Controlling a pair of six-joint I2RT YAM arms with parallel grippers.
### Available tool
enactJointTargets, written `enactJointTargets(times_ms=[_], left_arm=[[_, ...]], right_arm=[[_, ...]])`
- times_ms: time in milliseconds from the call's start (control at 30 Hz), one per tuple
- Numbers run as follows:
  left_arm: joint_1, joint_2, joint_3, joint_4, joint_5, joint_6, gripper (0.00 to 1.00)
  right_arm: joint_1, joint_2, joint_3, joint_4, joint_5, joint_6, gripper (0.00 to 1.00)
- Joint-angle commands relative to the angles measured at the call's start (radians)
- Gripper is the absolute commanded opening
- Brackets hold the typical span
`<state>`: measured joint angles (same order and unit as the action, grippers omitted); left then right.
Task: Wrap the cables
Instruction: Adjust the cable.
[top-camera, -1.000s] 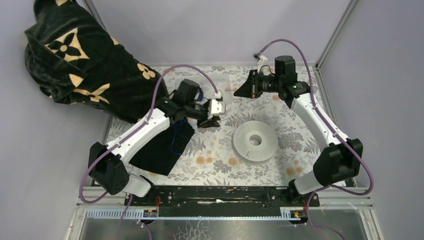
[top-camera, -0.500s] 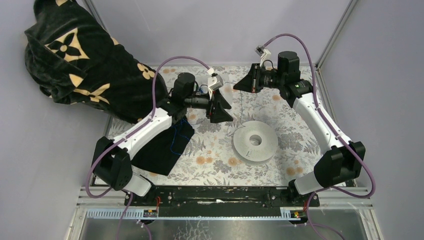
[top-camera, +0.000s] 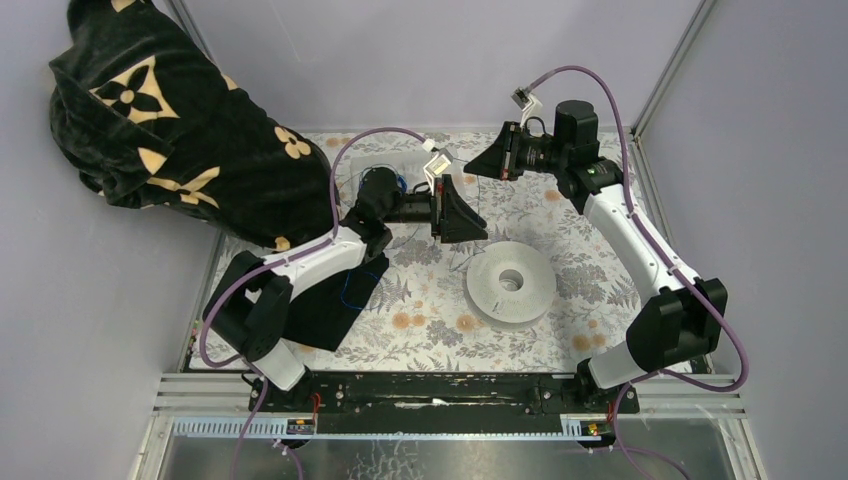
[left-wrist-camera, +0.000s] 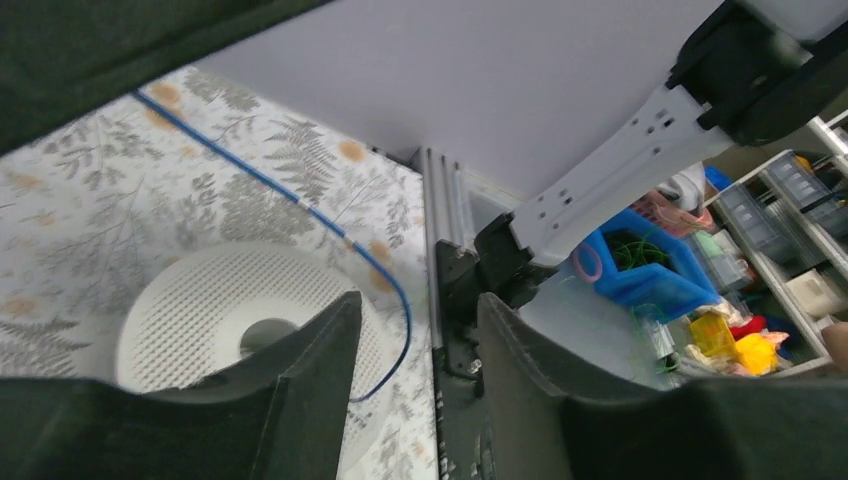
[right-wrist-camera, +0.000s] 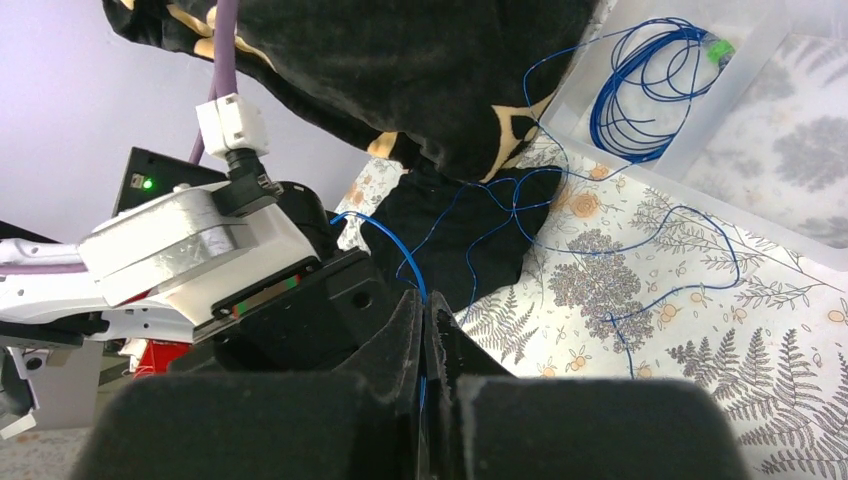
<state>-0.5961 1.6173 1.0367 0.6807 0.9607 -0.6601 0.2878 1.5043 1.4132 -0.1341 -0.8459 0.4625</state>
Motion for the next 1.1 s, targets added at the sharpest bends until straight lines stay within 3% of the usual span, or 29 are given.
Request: enactJointTargets(times_ms=[0,133,433,700,800,967,1067], left_arm=[[-0.008,0.029,-0.005,0.237,0.003,-0.136,0.46],[-0.008,0.03,-0.004,0.213,0.008,-0.119,0.3],[-0.006,-0.029,-0.03,0.118,-0.007,-0.011,0.19],[0.006,-0.048,-0.006,0.039,-0.008,0.035,0.0],[0.011,-0.066,0.054,-0.194,-0.036,0.159,0.0],[0.014,-0.129,0.181,-0.686,-0.153,0.578,0.0],[0.016,-0.144,0.266,-0.952,-0.22,0.799,0.0]], right_arm=[[0.0,-0.011,-0.001,0.069,0.004,0.03,0.0],[-0.001,-0.018,0.001,0.057,0.009,0.016,0.0],[-0.008,-0.024,0.012,0.039,0.024,-0.008,0.0],[-0.009,-0.025,0.001,0.038,0.022,-0.015,0.0],[-0.015,-0.03,0.001,0.004,0.034,-0.05,0.07],[-0.07,-0.054,0.015,-0.095,0.072,-0.145,0.36],[-0.089,-0.063,0.037,-0.217,0.108,-0.282,0.49]])
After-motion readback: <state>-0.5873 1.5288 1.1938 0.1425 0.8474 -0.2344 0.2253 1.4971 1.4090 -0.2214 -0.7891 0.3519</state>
